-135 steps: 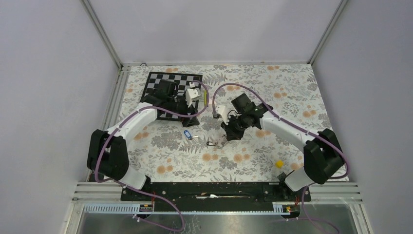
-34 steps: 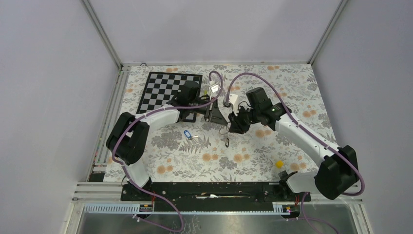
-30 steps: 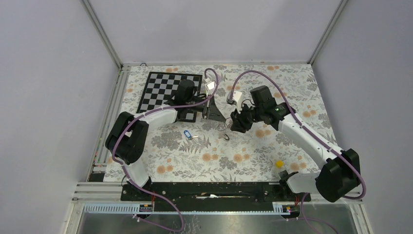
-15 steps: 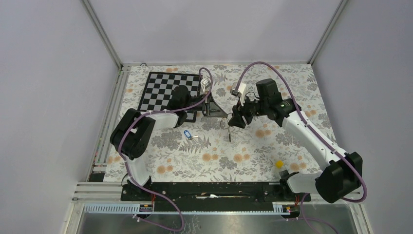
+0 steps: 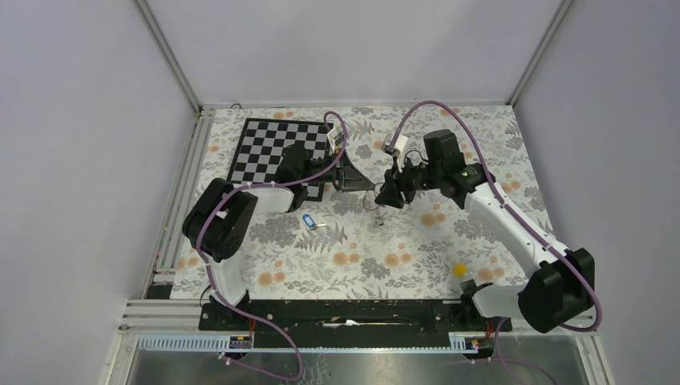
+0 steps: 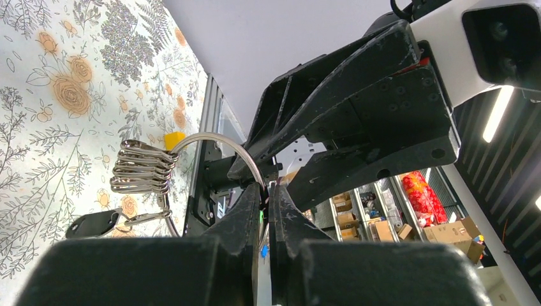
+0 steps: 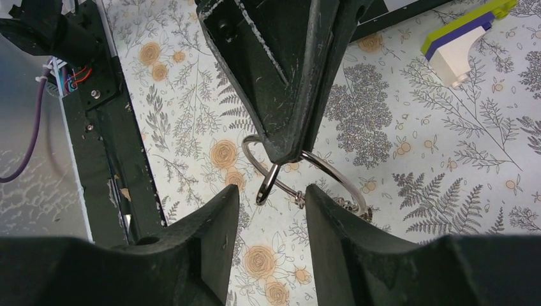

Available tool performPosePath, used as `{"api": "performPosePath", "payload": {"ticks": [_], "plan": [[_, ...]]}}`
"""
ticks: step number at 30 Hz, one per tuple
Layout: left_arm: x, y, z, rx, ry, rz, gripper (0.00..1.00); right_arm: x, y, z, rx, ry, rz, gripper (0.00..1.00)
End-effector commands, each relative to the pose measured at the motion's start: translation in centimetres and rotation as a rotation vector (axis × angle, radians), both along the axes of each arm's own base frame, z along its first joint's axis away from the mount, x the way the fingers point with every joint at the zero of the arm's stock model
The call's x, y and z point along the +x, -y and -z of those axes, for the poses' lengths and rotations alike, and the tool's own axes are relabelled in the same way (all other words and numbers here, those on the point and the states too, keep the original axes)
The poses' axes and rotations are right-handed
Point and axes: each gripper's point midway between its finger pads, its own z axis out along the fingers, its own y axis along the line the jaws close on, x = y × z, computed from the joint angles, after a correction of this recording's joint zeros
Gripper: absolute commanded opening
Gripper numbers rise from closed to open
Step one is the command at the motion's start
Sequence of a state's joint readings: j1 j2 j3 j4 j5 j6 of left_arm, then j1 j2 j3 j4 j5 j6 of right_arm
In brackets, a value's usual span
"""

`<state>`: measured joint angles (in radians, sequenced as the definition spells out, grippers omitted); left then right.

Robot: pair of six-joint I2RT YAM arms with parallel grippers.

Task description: Put the keys on the keyring

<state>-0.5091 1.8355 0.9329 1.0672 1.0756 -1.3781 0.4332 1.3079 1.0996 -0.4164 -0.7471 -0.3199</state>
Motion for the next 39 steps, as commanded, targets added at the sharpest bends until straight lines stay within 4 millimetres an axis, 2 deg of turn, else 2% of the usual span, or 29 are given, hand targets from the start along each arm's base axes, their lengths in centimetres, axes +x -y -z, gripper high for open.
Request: {"api": "performPosePath", "payload": {"ticks": [1, 7, 13, 16, 20, 30, 35, 39], "plan": [[-0.2, -0.1, -1.2, -0.04, 0.083, -0.011, 0.0, 0.0, 0.2, -0.9, 0.044, 0.015, -0.005, 0.5], [-0.9, -0.4, -1.7, -0.035, 0.164, 0.016, 0.0, 0.4, 2.8, -0.7, 0.017, 0.058, 0.059, 0.5], [-2.0, -0.9, -2.8, -0.04, 0.26, 0.066, 0.0, -0.1, 4.2, 1.6, -0.03, 0.082, 0.042, 0.55], [-2.9, -1.2, -3.5, -0.049, 0.312, 0.111, 0.0, -0.8, 4.1, 2.9, -0.034, 0.075, -0.019, 0.6], [-4.2, -1.7, -4.1, -0.061, 0.372, 0.172, 0.0, -1.0, 4.0, 3.9, -0.041, 0.084, -0.063, 0.64], [-7.2, -2.4, -5.0, -0.124, 0.449, 0.304, 0.0, -1.4, 2.6, 3.3, 0.036, 0.091, -0.17, 0.67], [-7.3, -2.3, -5.2, -0.132, 0.428, 0.306, 0.0, -1.5, 2.2, 3.4, 0.051, 0.062, -0.198, 0.66], [-7.1, -2.1, -4.7, -0.112, 0.427, 0.296, 0.0, -1.3, 2.1, 2.8, 0.057, 0.076, -0.198, 0.65]]}}
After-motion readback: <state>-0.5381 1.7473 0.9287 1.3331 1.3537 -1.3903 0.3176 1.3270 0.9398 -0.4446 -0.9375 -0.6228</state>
